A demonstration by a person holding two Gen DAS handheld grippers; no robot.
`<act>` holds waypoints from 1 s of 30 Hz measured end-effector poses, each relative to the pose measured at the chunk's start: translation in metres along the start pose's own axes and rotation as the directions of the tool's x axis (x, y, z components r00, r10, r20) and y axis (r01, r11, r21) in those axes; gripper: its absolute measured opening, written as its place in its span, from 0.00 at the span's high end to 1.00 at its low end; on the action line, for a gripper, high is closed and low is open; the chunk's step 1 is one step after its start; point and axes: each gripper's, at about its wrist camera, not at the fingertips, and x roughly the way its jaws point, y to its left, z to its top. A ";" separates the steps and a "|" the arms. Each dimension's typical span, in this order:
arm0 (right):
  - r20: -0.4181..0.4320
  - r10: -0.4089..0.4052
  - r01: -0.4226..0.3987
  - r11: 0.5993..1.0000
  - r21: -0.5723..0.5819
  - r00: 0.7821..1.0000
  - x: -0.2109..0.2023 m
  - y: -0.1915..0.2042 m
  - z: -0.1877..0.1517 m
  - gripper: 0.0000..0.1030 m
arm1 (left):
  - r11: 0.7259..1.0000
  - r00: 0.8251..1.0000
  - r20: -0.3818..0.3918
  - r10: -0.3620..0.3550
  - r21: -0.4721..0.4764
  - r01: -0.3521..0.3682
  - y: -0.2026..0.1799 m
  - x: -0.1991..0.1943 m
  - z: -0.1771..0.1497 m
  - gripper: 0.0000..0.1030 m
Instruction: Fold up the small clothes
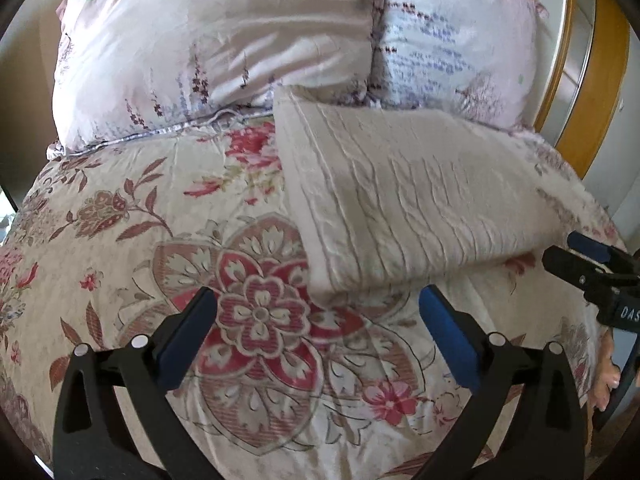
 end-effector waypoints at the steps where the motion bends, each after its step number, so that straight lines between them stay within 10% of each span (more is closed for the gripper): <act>1: -0.007 -0.007 0.007 1.000 -0.012 1.000 0.002 0.003 -0.001 0.01 | 1.000 1.000 -0.007 0.006 0.006 -0.006 -0.002 0.002 -0.001 0.02; 30: -0.141 -0.112 0.099 0.990 -0.096 0.984 0.028 0.024 -0.011 0.01 | 0.998 0.994 -0.097 0.054 0.029 -0.051 -0.011 0.024 -0.007 0.02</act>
